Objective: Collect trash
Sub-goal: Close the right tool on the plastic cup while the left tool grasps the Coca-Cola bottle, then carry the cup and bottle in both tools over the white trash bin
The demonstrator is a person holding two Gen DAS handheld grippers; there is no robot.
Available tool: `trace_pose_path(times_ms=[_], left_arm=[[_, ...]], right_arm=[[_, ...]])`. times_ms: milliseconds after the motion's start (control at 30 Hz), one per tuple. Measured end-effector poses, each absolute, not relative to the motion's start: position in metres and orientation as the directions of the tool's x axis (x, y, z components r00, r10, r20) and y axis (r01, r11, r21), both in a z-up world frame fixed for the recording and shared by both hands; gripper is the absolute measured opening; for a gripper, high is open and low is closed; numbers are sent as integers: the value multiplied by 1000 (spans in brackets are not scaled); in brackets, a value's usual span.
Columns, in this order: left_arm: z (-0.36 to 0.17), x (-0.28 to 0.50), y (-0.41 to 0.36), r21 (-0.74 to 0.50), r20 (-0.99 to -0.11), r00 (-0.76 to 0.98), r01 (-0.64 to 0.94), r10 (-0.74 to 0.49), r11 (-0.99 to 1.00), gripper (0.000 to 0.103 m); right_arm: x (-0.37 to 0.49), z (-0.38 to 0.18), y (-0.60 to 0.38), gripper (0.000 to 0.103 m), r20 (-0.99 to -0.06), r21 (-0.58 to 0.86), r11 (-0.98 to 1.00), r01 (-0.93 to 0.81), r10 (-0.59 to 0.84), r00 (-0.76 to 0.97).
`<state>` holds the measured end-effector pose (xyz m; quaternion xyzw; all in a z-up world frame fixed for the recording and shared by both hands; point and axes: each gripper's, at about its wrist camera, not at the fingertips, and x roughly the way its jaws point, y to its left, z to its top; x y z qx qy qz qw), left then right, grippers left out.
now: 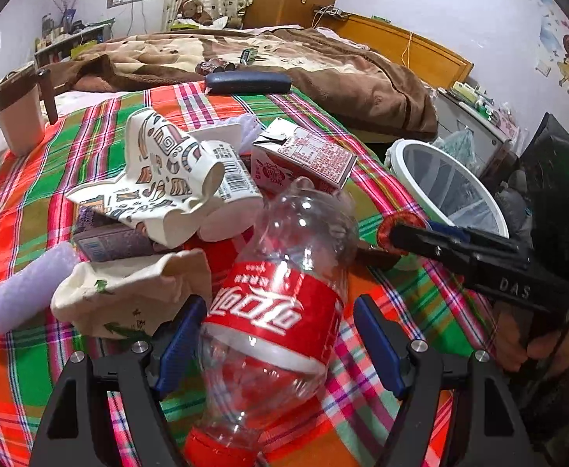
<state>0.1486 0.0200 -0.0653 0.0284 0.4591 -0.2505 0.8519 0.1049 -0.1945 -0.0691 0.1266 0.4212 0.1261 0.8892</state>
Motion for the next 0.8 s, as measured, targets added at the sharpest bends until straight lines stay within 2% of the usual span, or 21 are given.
trace_pose_path(times_ms=[300,800], left_arm=[[-66,142,12,-116,-802,494,422,-336,899,72],[-28,108,17,-150,-727,583,380,-362,913,72]], right_arm=[[98,-65,-198,45,-703,335,935,-115,330,629],[79,-44,-206,45,-661,330,937,-117,318,680]])
